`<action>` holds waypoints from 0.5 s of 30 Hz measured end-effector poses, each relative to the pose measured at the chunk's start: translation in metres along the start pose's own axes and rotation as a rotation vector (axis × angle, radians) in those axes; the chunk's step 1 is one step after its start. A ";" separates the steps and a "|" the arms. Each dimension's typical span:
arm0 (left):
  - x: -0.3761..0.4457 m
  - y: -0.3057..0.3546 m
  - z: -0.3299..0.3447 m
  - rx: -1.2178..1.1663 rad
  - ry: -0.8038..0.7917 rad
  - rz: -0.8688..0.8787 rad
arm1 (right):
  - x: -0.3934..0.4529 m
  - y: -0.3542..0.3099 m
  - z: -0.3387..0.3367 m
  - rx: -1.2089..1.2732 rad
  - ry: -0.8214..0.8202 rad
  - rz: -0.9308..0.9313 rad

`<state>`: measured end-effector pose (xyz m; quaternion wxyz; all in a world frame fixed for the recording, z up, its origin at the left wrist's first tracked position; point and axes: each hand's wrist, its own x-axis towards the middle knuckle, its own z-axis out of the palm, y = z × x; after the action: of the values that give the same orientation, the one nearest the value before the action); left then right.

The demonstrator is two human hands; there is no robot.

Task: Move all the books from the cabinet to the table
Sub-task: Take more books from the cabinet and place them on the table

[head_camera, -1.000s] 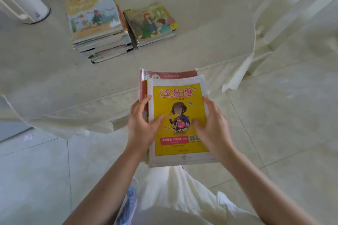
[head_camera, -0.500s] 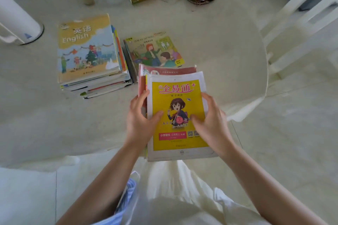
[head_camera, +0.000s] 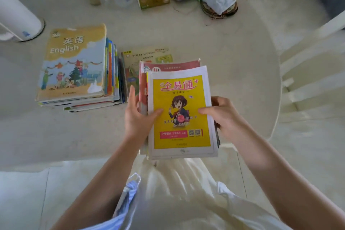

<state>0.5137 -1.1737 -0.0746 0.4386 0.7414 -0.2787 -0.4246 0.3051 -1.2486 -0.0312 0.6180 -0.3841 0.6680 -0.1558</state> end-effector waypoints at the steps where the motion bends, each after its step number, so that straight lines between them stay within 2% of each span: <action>1: 0.003 0.003 0.004 -0.073 0.016 -0.054 | 0.007 -0.007 -0.006 -0.019 -0.022 -0.033; 5: 0.012 0.010 0.011 -0.214 -0.014 -0.172 | 0.029 -0.017 -0.016 -0.070 -0.089 -0.167; 9: 0.019 0.012 0.006 -0.269 0.009 -0.022 | 0.037 -0.015 -0.009 -0.033 -0.107 -0.315; 15: 0.019 -0.003 -0.010 -0.022 0.085 0.155 | 0.043 0.002 0.006 -0.081 -0.006 -0.542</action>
<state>0.5316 -1.1829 -0.0815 0.4897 0.7300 -0.3117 -0.3607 0.3122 -1.2762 -0.0645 0.5399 -0.5740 0.5445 -0.2874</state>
